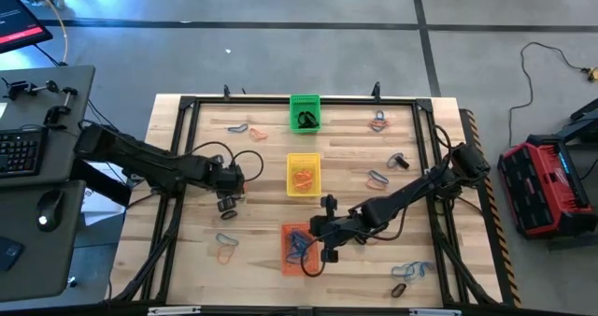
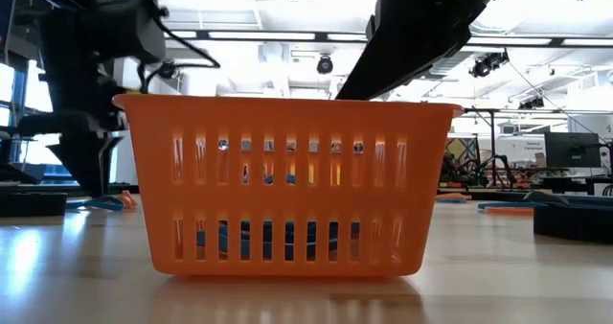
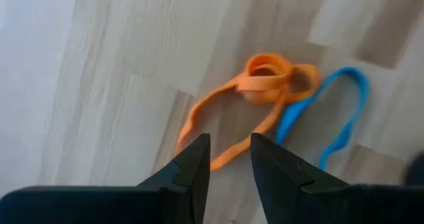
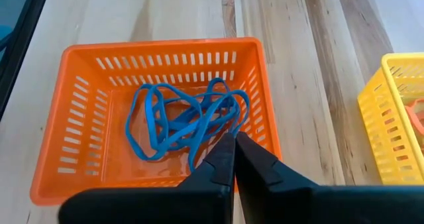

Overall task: Sort rubber bands into baskets
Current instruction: Put the orange rubber band into the yellow bin

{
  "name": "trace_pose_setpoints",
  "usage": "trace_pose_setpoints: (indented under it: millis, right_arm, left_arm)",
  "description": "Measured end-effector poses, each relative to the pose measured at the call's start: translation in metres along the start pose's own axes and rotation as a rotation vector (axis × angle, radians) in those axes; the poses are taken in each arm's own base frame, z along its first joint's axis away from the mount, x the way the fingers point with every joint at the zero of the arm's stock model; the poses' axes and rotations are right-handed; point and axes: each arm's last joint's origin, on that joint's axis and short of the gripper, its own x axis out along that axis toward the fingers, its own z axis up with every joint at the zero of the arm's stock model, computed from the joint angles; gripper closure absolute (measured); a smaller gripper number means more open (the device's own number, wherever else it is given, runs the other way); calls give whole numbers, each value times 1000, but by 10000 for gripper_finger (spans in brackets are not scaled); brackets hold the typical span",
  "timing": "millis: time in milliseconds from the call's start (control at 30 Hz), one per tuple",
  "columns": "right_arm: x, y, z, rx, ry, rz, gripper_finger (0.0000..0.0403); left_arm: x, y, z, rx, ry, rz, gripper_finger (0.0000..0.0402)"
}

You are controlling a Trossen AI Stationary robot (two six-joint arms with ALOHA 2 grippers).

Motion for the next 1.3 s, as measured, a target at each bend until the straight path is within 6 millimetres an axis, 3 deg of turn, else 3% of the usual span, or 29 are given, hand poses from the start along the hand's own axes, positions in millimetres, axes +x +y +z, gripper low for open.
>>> trace_pose_setpoints:
  millis: [400, 733, 1133, 1300]
  right_arm:
    - [0, 0, 0, 3, 0, 0, 403]
    - [0, 0, 0, 0, 0, 0, 403]
    - [-1, 4, -1, -12, 0, 9, 403]
    - [-3, 8, -3, -21, 0, 18, 403]
  left_arm:
    - [14, 1, 5, 42, 72, -7, 305]
    - [13, 0, 7, 62, 61, -7, 396]
    - [0, -5, 20, 161, 12, 14, 400]
    - [0, -5, 21, 215, 8, 11, 375]
